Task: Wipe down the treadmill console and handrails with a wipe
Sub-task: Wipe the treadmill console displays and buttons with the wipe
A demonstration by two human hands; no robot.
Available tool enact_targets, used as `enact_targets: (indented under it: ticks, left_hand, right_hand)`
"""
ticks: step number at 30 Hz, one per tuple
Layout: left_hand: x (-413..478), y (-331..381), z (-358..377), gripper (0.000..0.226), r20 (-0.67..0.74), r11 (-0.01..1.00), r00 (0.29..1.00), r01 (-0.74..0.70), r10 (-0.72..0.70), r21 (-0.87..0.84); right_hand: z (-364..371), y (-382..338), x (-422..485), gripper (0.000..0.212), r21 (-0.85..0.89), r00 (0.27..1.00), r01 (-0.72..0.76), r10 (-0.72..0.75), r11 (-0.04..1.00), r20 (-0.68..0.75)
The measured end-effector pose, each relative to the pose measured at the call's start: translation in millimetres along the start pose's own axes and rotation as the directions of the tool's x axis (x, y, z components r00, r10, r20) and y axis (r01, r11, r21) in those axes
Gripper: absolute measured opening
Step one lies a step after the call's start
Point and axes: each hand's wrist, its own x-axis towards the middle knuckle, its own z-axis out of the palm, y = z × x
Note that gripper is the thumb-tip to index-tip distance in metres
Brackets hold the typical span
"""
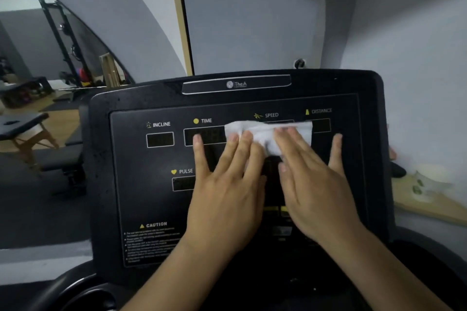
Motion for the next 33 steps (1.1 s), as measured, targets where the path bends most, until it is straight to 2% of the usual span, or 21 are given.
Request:
enact_targets:
  ticks: [2,5,9,13,18,24,29,33]
  left_hand:
    - [-13.2,10.4,5.4,0.054,0.020,1.000,1.000,-0.011,0.011,0.004]
    - [-5.0,25.7,9.9,0.056,0.050,0.995,0.999,-0.015,0.010,0.102]
    - [29.0,32.9,7.7,0.059,0.039,0.994,0.999,-0.014,0.009,0.111]
    - [-0.7,45.8,24.4,0.059,0.057,0.996,0.995,-0.085,0.083,0.024]
    - [23.3,62.9,25.8,0.062,0.035,0.988,0.995,-0.098,0.095,0.118]
    - [2.9,78.3,34.4,0.066,0.067,0.991,0.989,-0.134,0.132,0.012]
    - [47.5,100.7,26.5,0.063,0.038,0.984,0.988,-0.153,0.150,0.093]
    - [30.8,115.3,37.5,0.063,0.057,0.989,0.988,-0.143,0.145,-0.026]
  right_hand:
    - [4.3,12.9,-22.9,0.050,-0.044,0.998,0.064,-0.063,0.997,0.017]
    - [0.0,27.3,-21.2,0.048,-0.087,0.994,0.108,-0.105,0.990,0.033]
    - [-13.6,41.9,3.3,0.048,-0.141,0.999,0.040,-0.041,0.989,-0.002]
    - [-1.9,57.5,-37.2,0.049,-0.136,0.999,0.045,-0.048,0.990,-0.017]
    - [-14.7,71.2,-11.8,0.047,-0.148,0.999,0.013,-0.019,0.989,-0.041]
    - [-8.9,82.8,-48.9,0.050,-0.129,1.000,0.014,-0.017,0.992,-0.019]
    - [-28.8,97.9,-12.3,0.049,-0.168,0.998,-0.031,0.021,0.985,-0.058]
    - [-21.8,102.8,-44.5,0.051,-0.107,0.993,-0.089,0.081,0.990,-0.080]
